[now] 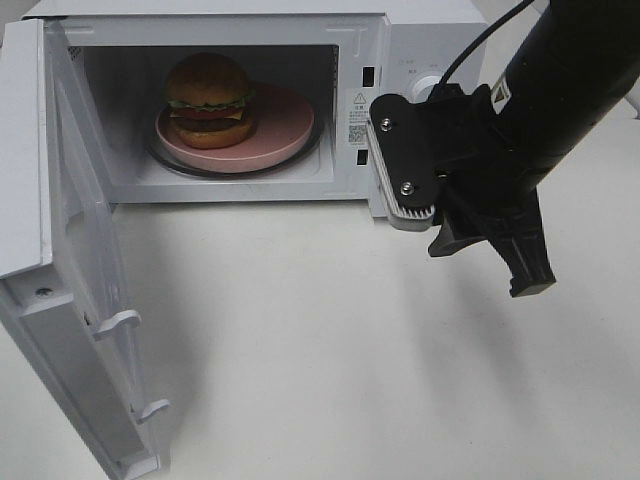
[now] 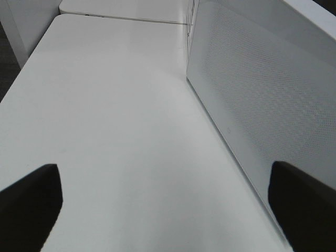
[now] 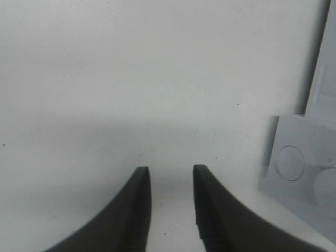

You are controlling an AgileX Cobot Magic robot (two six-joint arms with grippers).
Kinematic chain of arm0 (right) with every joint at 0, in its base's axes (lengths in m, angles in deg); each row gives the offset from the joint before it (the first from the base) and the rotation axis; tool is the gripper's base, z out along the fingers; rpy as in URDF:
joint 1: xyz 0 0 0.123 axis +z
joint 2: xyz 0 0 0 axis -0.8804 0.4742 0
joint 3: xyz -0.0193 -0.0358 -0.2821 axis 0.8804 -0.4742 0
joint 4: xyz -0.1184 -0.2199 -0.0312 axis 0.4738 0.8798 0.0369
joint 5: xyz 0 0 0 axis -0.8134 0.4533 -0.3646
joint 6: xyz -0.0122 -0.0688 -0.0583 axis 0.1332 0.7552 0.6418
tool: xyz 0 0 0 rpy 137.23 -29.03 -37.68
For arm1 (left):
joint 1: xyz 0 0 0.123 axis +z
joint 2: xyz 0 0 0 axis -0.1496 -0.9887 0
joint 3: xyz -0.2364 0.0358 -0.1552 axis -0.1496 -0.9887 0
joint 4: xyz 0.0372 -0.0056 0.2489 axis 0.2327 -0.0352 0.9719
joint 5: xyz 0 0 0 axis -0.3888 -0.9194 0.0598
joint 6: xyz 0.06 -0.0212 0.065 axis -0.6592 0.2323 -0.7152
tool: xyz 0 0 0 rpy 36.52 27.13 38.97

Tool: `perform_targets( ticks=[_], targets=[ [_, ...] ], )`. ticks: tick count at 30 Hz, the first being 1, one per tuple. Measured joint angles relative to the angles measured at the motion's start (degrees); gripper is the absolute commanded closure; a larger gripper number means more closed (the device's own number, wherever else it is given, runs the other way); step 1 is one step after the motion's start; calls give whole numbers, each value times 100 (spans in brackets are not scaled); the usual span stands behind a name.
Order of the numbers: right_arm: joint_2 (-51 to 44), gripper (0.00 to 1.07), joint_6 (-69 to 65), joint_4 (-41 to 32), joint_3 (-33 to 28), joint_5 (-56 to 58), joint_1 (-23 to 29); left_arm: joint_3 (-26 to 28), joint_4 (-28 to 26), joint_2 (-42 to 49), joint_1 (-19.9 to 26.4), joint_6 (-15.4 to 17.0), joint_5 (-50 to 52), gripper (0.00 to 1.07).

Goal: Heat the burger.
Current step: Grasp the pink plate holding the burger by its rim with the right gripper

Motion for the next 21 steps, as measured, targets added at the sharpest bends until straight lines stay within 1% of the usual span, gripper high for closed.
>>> perform_targets(
  ticks=[1, 2, 3, 4, 5, 6, 7, 8, 9, 11, 15, 17, 18, 20, 21],
  targets=[
    [0, 60, 0, 0, 0, 0, 0, 0, 0, 0, 0, 0, 0, 7],
    [0, 50, 40, 0, 0, -103, 0, 0, 0, 0, 0, 0, 0, 7],
    [0, 43, 40, 0, 0, -160, 6, 0, 0, 0, 0, 0, 0, 7],
    [0, 43, 40, 0, 0, -160, 6, 0, 0, 0, 0, 0, 0, 7],
    [0, 29, 40, 0, 0, -281, 6, 0, 0, 0, 0, 0, 0, 7],
    [0, 22, 40, 0, 0, -361, 6, 0, 0, 0, 0, 0, 0, 7],
    [0, 22, 40, 0, 0, -361, 6, 0, 0, 0, 0, 0, 0, 7],
    [0, 13, 40, 0, 0, -504, 6, 0, 0, 0, 0, 0, 0, 7],
    [0, 10, 40, 6, 0, -567, 6, 0, 0, 0, 0, 0, 0, 7],
    [0, 8, 34, 23, 0, -682, 6, 0, 0, 0, 0, 0, 0, 7],
    [0, 9, 23, 109, 0, -865, 17, 0, 0, 0, 0, 0, 0, 7],
    [0, 10, -132, 539, 0, -1054, 189, 0, 0, 0, 0, 0, 0, 7],
    [0, 10, -132, 539, 0, -1054, 189, 0, 0, 0, 0, 0, 0, 7],
    [0, 10, -413, 922, 0, -1272, 355, 0, 0, 0, 0, 0, 0, 7],
    [0, 10, -413, 922, 0, -1272, 355, 0, 0, 0, 0, 0, 0, 7]
  ],
)
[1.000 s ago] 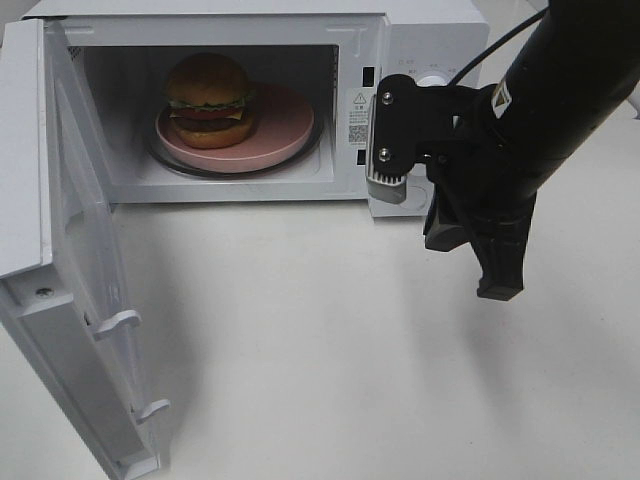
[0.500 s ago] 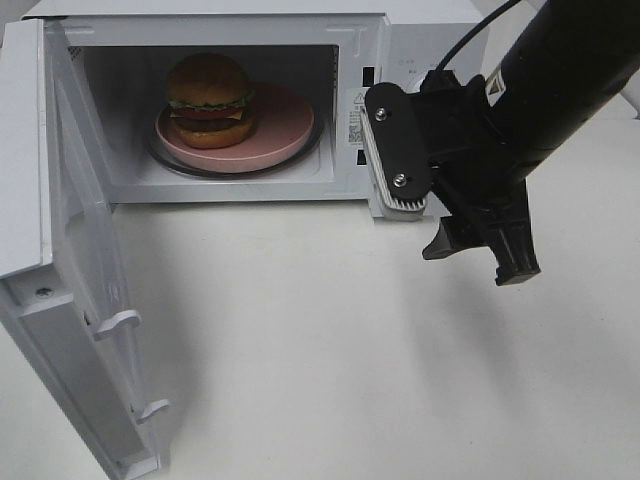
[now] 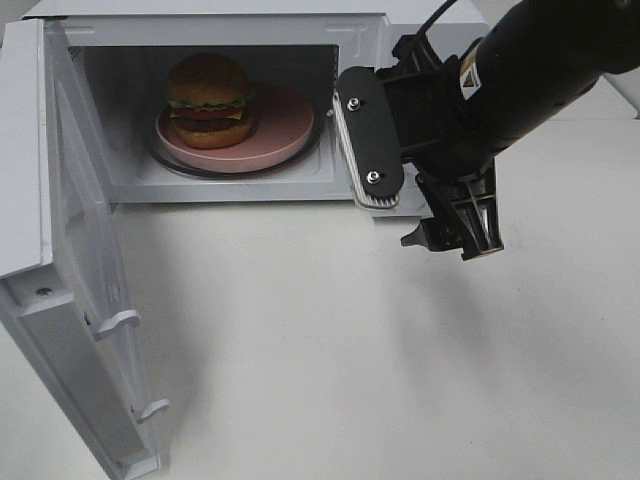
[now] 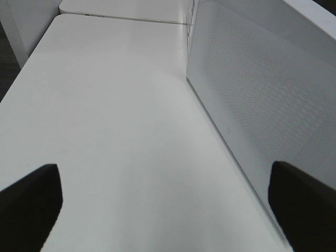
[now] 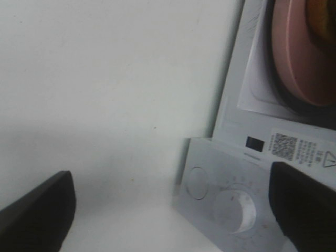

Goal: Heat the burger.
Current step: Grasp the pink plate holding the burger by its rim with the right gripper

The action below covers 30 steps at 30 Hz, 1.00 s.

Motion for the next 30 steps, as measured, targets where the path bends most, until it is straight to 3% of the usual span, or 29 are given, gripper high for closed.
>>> perform_targets(
  ticks=[6, 13, 17, 30],
  targets=[
    [6, 11, -556, 688, 0, -378, 115, 0, 0, 0, 0, 0, 0, 7],
    [229, 12, -785, 882, 29, -521, 390, 0, 0, 0, 0, 0, 0, 7],
    [688, 12, -905, 882, 332, -527, 625, 0, 0, 0, 0, 0, 0, 7],
    [1507, 13, -997, 922, 1232, -567, 647, 0, 0, 0, 0, 0, 0, 7]
  ],
)
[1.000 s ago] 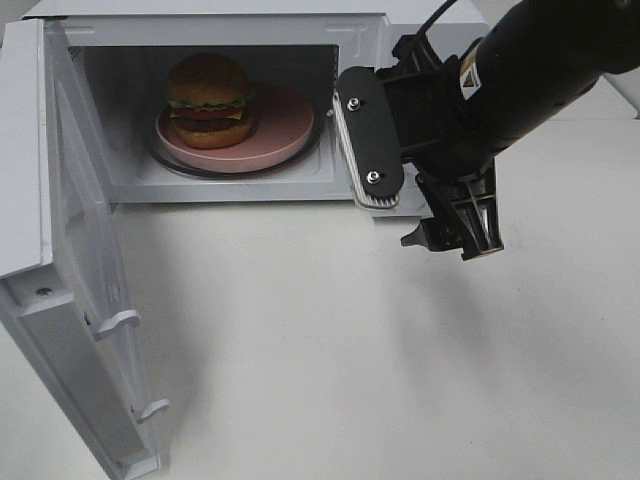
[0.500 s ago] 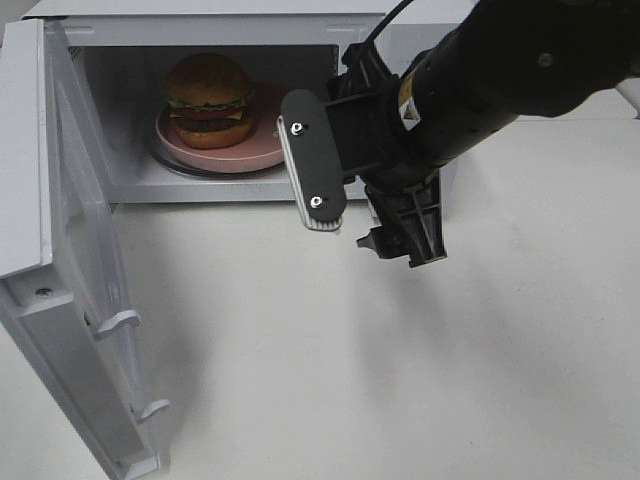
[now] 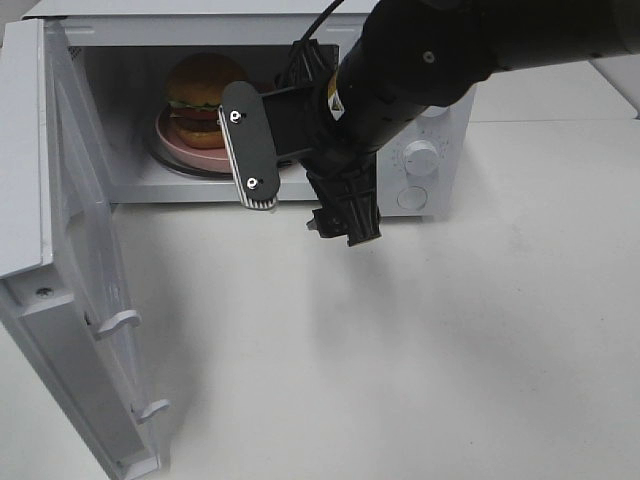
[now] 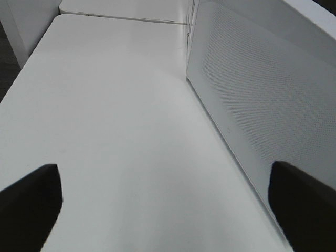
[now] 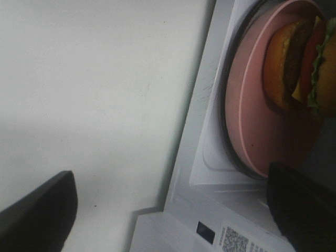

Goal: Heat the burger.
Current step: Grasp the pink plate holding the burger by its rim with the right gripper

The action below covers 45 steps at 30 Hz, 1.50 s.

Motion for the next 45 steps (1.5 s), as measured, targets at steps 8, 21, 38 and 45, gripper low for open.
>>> perform_targets(
  ticks=[8, 21, 38, 45],
  targets=[
    [596, 14, -6, 29, 642, -52, 0, 0, 0, 0, 0, 0, 0, 7],
    [1621, 15, -126, 109, 1702, 23, 0, 0, 0, 0, 0, 0, 0, 7],
    [2842, 18, -189, 115, 3312, 327, -23, 0, 0, 0, 0, 0, 0, 7],
    [3231, 18, -189, 115, 3810, 309, -63, 0, 0, 0, 0, 0, 0, 7]
  ],
)
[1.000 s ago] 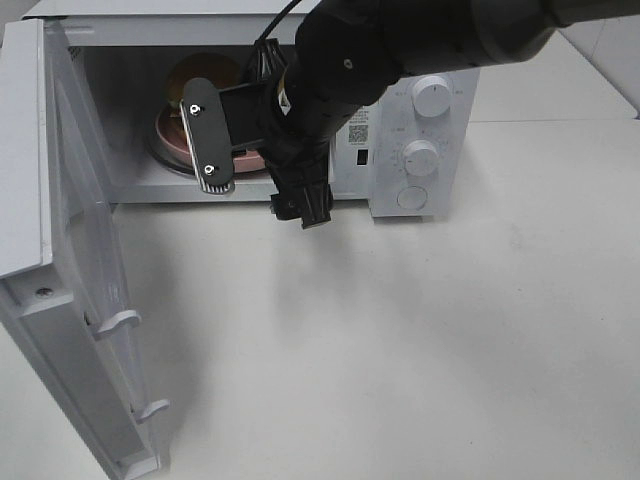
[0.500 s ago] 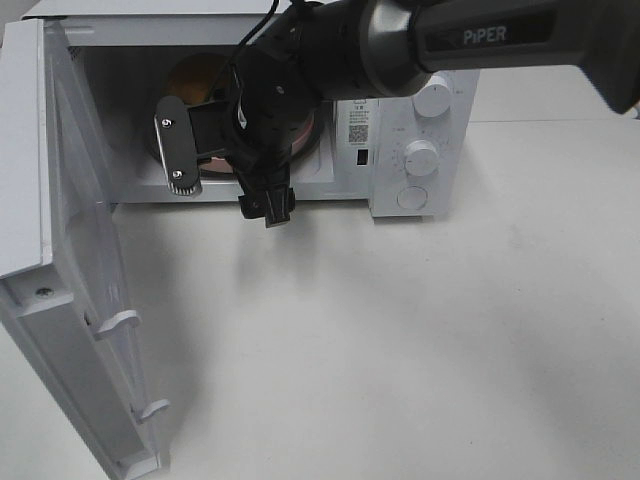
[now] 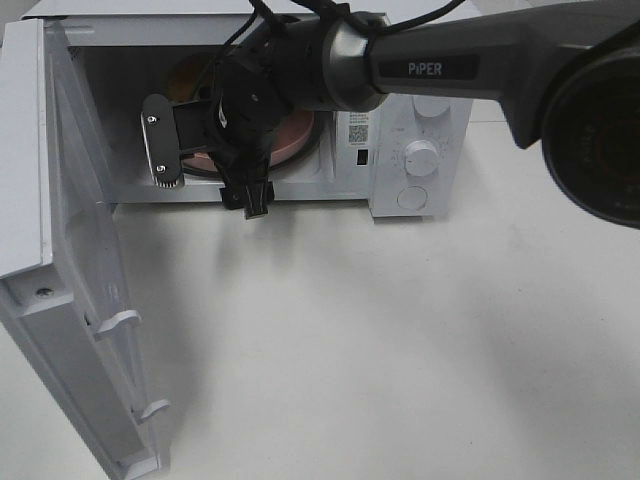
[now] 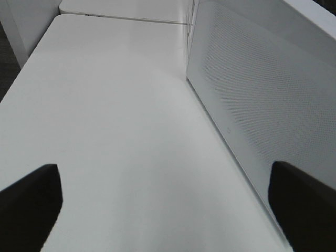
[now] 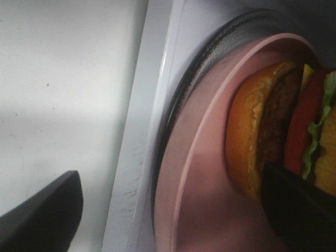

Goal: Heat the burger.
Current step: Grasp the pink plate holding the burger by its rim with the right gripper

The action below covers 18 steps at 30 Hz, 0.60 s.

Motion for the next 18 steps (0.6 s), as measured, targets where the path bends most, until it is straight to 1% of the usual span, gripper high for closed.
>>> perform_targets(
  ticks=[6, 13, 17, 18],
  targets=[
    [309, 19, 0, -132, 355, -6, -149, 0, 0, 0, 0, 0, 0, 7],
    [481, 21, 0, -298, 487, -92, -241, 0, 0, 0, 0, 0, 0, 7],
    [550, 25, 0, -372, 487, -138, -275, 0, 0, 0, 0, 0, 0, 7],
    [579, 30, 0, -401, 487, -138, -298, 0, 0, 0, 0, 0, 0, 7]
  ],
)
